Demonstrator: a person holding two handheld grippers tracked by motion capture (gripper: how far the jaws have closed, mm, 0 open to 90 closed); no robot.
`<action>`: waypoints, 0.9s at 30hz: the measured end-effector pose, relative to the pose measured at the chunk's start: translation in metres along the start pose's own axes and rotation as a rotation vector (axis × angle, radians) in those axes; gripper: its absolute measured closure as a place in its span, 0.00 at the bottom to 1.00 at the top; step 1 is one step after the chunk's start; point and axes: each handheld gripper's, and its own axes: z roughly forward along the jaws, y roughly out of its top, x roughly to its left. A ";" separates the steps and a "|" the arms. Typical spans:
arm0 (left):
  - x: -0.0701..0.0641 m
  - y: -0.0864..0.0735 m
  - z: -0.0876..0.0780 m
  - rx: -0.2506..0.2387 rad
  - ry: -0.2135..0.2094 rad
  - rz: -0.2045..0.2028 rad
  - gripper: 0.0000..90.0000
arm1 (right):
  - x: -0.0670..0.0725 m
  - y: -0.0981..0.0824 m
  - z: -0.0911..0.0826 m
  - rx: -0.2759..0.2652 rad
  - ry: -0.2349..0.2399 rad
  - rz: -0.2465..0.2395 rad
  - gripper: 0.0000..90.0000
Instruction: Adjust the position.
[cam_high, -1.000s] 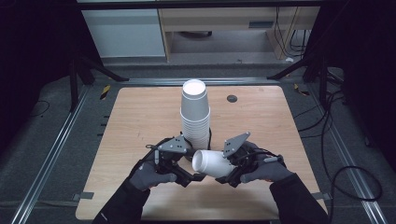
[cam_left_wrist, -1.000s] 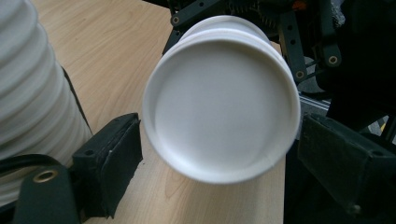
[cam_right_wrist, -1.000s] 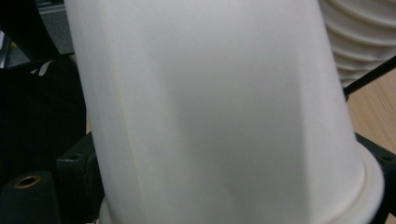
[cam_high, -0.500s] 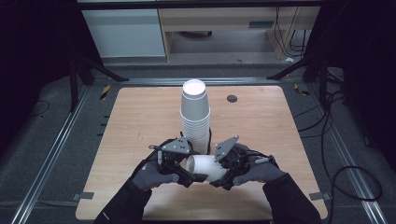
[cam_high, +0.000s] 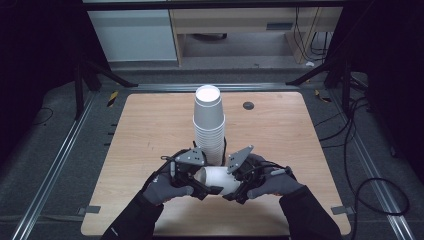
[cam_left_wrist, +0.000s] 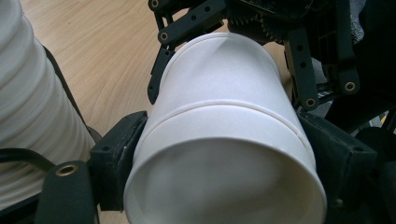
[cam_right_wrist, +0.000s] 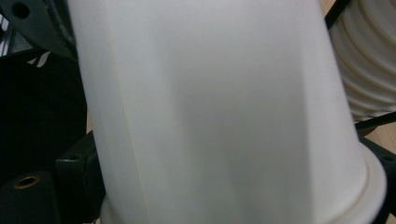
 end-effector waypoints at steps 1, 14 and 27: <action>0.000 0.000 0.000 0.000 -0.002 -0.005 0.23 | 0.000 0.000 0.000 -0.002 -0.002 0.000 0.10; 0.003 -0.001 -0.005 -0.009 0.010 0.004 0.23 | -0.002 -0.007 -0.006 -0.106 -0.008 0.049 0.06; 0.006 -0.003 -0.015 -0.058 0.015 0.000 0.23 | -0.004 -0.027 -0.045 -0.281 -0.075 0.133 0.04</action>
